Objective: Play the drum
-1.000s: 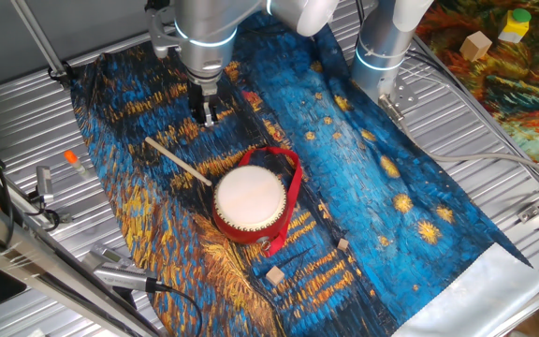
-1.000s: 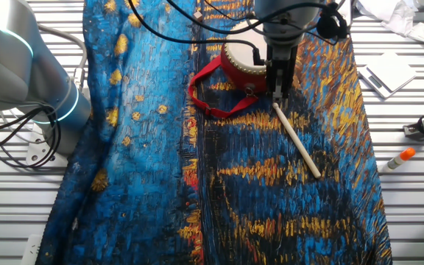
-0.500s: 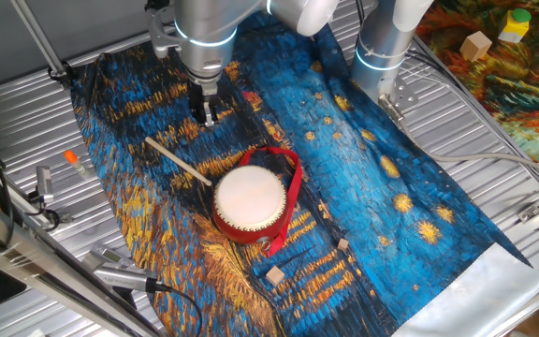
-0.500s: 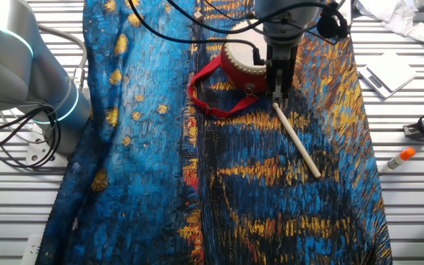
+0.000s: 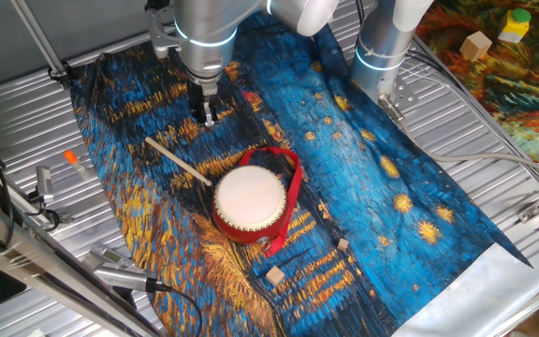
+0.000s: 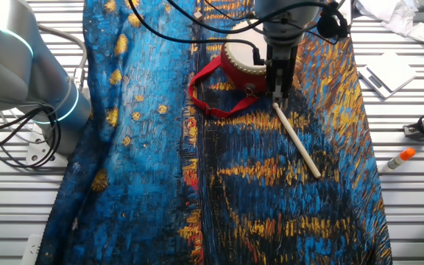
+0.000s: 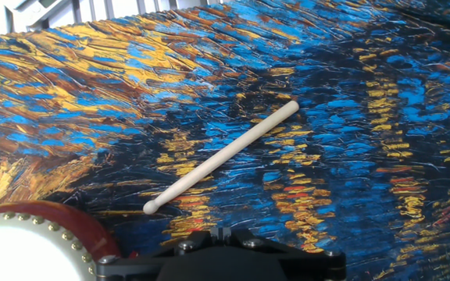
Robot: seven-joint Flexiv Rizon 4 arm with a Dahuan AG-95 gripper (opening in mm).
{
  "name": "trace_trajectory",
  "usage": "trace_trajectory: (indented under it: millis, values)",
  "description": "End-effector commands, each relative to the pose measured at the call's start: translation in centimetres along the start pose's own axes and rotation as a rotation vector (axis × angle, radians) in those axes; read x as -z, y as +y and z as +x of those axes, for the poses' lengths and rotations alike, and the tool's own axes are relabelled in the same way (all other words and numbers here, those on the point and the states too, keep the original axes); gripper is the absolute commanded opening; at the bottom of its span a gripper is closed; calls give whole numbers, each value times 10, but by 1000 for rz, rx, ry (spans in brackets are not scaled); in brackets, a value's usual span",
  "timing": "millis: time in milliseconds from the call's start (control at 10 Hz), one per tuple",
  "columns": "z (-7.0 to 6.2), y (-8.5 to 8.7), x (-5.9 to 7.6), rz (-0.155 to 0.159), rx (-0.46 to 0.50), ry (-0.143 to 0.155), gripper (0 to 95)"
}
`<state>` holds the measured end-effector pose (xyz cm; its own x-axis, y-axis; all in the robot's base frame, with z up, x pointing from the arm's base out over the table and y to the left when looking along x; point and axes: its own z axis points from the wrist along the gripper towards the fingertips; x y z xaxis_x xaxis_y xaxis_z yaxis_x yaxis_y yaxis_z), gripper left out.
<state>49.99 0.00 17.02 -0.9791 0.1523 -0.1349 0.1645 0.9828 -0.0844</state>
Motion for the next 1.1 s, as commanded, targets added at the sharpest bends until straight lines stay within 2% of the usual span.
trace_trajectory:
  millis: [100, 1100]
  values:
    - [0, 0, 0, -3, 5, 1, 0]
    - [0, -2, 1, -11, -21, 6, 0]
